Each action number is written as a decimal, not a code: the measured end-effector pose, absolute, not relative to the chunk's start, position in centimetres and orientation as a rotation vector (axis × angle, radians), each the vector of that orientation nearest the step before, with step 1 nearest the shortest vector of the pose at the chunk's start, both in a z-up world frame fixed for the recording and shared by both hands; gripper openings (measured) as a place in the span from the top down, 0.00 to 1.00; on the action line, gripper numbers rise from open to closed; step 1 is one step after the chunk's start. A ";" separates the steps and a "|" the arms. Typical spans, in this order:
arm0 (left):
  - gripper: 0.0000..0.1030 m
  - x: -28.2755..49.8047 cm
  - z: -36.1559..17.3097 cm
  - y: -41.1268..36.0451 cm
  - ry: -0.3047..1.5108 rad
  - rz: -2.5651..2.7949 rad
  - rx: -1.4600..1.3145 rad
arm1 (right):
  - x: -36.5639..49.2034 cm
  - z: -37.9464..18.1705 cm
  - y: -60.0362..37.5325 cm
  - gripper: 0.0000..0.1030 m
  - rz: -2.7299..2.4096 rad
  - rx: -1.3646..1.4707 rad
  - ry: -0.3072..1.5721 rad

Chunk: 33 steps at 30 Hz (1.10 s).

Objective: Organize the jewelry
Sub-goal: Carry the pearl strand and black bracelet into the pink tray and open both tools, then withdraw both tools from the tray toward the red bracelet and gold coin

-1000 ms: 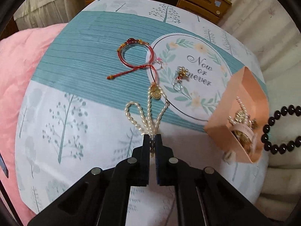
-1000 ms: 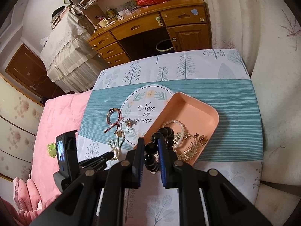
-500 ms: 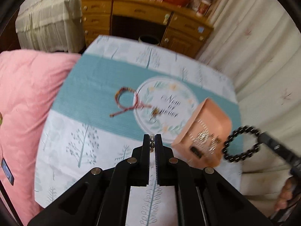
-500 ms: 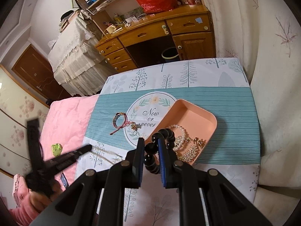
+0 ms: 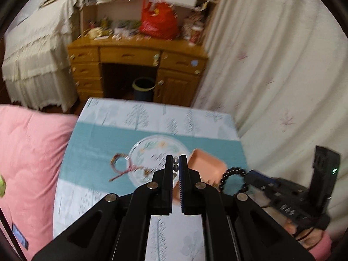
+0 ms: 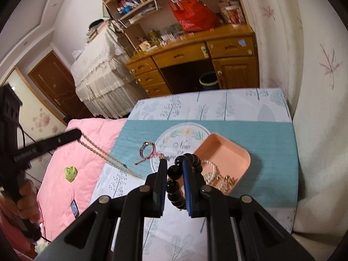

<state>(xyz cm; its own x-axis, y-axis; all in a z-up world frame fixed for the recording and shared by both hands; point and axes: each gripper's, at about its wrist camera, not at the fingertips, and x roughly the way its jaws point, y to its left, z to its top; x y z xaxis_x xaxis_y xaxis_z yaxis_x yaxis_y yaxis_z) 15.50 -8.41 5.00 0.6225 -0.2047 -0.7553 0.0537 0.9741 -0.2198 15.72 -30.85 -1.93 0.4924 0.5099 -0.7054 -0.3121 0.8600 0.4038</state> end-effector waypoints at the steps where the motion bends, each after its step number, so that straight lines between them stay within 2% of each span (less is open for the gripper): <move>1: 0.98 15.8 5.5 -8.9 0.874 -0.165 -0.183 | 15.8 -1.9 -31.1 0.87 0.511 0.241 0.921; 8: 0.97 17.6 6.4 -13.1 0.841 -0.278 -0.160 | 16.5 -2.2 -32.3 0.87 0.576 0.280 0.849; 16: 0.97 20.1 3.5 -17.5 0.913 -0.379 -0.135 | 18.3 -3.7 -33.2 0.85 0.615 0.337 0.817; 19: 0.87 20.8 2.6 -18.7 0.964 -0.353 -0.099 | 19.2 -4.5 -33.5 0.79 0.579 0.339 0.873; 22: 0.72 21.0 2.1 -18.9 1.002 -0.321 -0.100 | 19.1 -4.8 -34.0 0.78 0.563 0.337 0.890; 24: 0.49 21.0 2.1 -18.5 1.022 -0.299 -0.116 | 18.8 -4.9 -34.5 0.75 0.553 0.362 0.901; 26: 0.39 20.7 2.2 -17.8 1.015 -0.262 -0.122 | 18.6 -4.9 -34.8 0.66 0.550 0.385 0.911; 28: 0.36 20.3 2.3 -17.0 1.015 -0.228 -0.113 | 18.2 -4.8 -35.2 0.58 0.550 0.401 0.913; 30: 0.23 19.7 2.0 -16.1 1.032 -0.187 -0.107 | 17.8 -4.7 -35.2 0.51 0.541 0.400 0.923; 32: 0.14 19.1 1.5 -15.2 1.056 -0.148 -0.103 | 17.5 -4.8 -35.1 0.40 0.534 0.399 0.937; 33: 0.14 18.7 1.2 -14.6 1.071 -0.128 -0.098 | 17.4 -4.8 -35.0 0.32 0.525 0.399 0.946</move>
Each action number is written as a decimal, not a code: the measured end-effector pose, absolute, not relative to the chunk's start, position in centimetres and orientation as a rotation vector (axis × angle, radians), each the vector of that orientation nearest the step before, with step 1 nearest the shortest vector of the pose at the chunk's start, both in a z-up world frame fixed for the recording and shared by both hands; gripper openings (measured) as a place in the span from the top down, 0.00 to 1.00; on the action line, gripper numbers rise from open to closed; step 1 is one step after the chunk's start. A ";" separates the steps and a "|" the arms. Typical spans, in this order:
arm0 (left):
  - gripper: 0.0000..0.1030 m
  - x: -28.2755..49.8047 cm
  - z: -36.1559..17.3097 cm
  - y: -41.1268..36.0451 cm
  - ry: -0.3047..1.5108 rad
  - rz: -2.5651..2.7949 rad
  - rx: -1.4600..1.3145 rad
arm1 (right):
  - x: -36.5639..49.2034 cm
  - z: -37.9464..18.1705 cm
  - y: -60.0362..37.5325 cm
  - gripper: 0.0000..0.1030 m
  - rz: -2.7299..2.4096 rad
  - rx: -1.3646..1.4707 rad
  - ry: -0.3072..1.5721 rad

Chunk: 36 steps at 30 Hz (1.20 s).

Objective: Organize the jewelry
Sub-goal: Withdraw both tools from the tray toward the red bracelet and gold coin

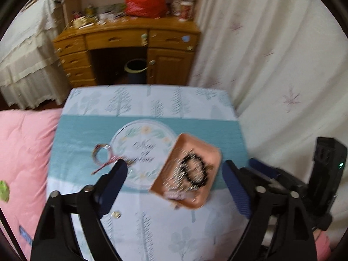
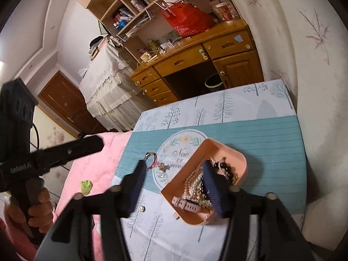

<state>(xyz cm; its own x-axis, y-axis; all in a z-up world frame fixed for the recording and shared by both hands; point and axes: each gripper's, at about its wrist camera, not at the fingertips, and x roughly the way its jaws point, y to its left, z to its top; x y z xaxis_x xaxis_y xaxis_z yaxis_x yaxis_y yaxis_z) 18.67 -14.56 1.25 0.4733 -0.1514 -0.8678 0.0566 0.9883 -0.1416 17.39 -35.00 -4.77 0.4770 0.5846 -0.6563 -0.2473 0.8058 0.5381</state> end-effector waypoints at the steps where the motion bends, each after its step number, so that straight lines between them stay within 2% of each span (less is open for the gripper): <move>1: 0.13 18.3 0.9 -14.0 1.086 -0.112 -0.090 | 17.1 -4.8 -34.9 0.28 0.513 0.402 0.957; 3: 0.09 17.5 0.2 -12.7 1.128 -0.073 -0.061 | 16.7 -5.0 -34.6 0.25 0.509 0.415 0.976; 11: 0.09 16.1 -3.5 -6.7 1.296 -0.036 0.001 | 14.0 -6.7 -31.8 0.23 0.438 0.497 0.997; 16: 0.09 16.5 -4.8 -3.0 1.324 -0.039 0.084 | 12.5 -7.1 -27.4 0.23 0.398 0.438 1.002; 27: 0.09 17.9 -7.4 4.3 1.351 -0.208 0.260 | 8.8 -9.0 -13.9 0.23 0.349 0.065 0.946; 36: 0.08 20.8 -10.4 5.5 1.290 -0.382 0.383 | 8.7 -11.8 -7.8 0.23 0.379 -0.175 1.033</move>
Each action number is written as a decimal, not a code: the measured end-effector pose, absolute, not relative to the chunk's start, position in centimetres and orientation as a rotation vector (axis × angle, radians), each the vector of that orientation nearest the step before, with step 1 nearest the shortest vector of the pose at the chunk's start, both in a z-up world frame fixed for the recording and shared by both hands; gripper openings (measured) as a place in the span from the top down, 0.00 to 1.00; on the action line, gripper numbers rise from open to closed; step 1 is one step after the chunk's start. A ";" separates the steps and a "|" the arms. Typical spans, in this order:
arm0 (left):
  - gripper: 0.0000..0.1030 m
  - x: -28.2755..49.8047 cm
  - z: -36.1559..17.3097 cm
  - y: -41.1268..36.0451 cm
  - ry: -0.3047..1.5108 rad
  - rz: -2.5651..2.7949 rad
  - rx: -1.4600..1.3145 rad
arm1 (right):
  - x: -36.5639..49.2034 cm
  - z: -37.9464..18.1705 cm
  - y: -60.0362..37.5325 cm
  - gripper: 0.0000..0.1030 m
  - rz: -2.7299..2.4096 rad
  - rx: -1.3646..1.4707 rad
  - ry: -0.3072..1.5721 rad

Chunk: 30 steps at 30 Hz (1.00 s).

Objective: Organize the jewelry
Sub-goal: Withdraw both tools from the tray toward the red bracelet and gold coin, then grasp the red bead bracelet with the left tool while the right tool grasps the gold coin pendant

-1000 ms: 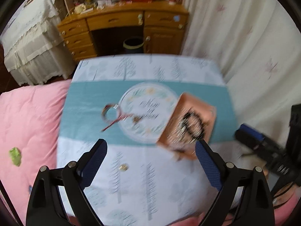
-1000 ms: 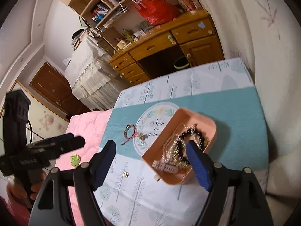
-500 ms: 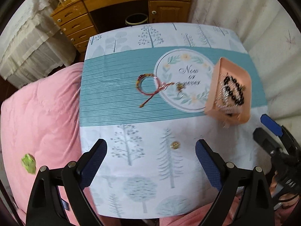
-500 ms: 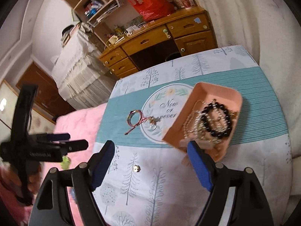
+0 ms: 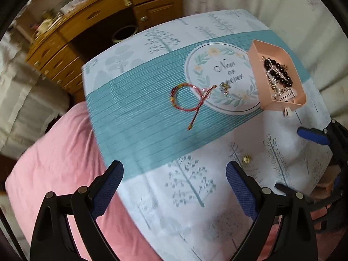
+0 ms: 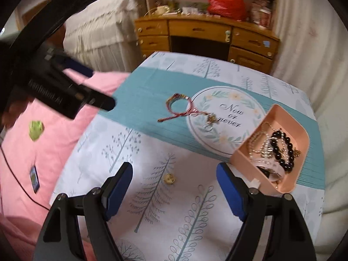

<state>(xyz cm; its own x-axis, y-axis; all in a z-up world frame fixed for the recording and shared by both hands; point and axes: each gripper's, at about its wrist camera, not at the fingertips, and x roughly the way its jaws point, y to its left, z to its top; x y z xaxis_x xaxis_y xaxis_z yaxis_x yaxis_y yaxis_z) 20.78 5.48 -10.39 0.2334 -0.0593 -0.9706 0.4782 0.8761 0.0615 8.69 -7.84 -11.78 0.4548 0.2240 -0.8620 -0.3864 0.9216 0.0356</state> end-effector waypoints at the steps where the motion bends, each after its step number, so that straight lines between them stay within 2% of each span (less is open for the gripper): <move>1: 0.08 21.2 -11.0 5.2 1.281 -0.392 0.386 | 8.7 -12.2 -7.6 0.23 0.378 -0.188 1.035; 10: 0.08 25.3 -17.9 2.5 1.161 -0.470 0.398 | 6.8 -18.0 -5.6 0.24 0.468 -0.331 1.035; 11: 0.08 25.7 -18.7 2.2 1.149 -0.485 0.406 | 6.6 -18.4 -5.5 0.27 0.476 -0.337 1.034; 13: 0.08 26.2 -19.8 1.6 1.140 -0.512 0.420 | 6.2 -19.5 -5.2 0.40 0.481 -0.357 1.042; 16: 0.08 26.8 -21.0 0.8 1.096 -0.537 0.454 | 6.0 -20.7 -5.0 0.54 0.467 -0.370 1.069; 25: 0.08 28.6 -22.4 0.3 1.047 -0.603 0.465 | 6.9 -20.9 -4.9 0.55 0.440 -0.344 1.048; 30: 0.11 29.3 -22.9 0.9 1.085 -0.630 0.378 | 7.6 -20.8 -4.8 0.61 0.435 -0.302 1.055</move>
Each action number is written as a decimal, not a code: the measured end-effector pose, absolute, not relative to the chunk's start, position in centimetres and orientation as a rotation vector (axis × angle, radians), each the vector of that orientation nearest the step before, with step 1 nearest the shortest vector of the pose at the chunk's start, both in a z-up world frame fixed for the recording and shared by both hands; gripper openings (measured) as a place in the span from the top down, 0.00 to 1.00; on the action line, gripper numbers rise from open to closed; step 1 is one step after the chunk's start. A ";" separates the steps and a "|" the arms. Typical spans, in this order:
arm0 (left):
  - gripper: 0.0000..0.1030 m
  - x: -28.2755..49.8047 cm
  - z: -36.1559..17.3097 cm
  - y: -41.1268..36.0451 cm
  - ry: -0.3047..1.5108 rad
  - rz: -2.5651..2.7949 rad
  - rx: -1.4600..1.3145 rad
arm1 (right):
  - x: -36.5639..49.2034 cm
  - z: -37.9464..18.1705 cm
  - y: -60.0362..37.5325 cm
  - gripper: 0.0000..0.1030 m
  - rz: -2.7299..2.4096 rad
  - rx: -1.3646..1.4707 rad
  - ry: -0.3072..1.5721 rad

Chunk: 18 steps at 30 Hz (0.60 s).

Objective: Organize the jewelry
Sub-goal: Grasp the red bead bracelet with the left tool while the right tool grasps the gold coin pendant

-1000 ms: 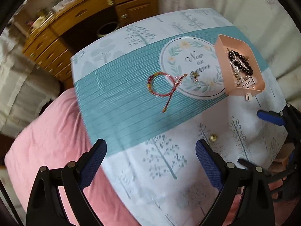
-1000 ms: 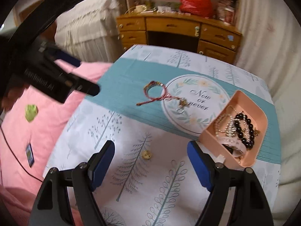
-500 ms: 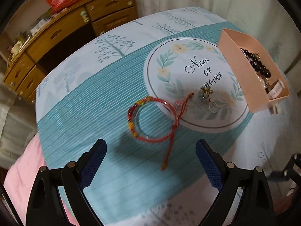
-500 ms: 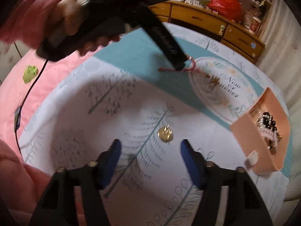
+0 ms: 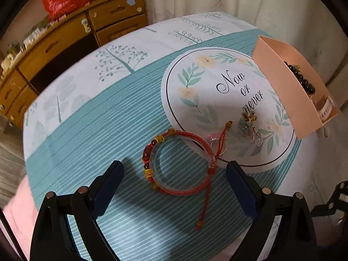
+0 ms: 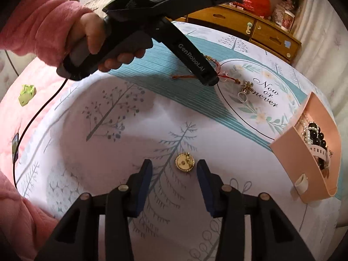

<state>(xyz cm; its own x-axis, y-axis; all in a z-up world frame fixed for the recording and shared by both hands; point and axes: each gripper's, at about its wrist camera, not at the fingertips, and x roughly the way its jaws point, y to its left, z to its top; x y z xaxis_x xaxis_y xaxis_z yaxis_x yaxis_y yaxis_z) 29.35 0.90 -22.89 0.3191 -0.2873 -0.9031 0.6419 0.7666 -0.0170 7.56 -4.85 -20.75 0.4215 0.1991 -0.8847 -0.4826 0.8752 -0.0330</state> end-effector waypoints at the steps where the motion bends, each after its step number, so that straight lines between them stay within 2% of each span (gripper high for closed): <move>1: 0.13 29.3 -22.8 1.0 1.077 -0.628 0.379 | 7.6 -20.8 -4.8 0.62 0.438 -0.303 1.054; 4: 0.27 29.2 -22.6 1.1 1.055 -0.635 0.369 | 7.7 -20.8 -4.9 0.64 0.439 -0.295 1.055; 5: 0.36 29.2 -22.5 1.2 1.049 -0.637 0.366 | 7.8 -20.8 -4.9 0.65 0.439 -0.293 1.054; 6: 0.38 29.2 -22.4 1.2 1.043 -0.639 0.365 | 7.9 -20.8 -5.0 0.68 0.439 -0.287 1.053; 9: 0.38 29.2 -22.4 1.2 1.047 -0.638 0.363 | 8.5 -20.7 -5.6 0.81 0.418 -0.253 1.057; 18: 0.38 27.5 -21.8 1.9 1.088 -0.595 0.343 | 9.1 -20.7 -5.8 0.81 0.413 -0.225 1.089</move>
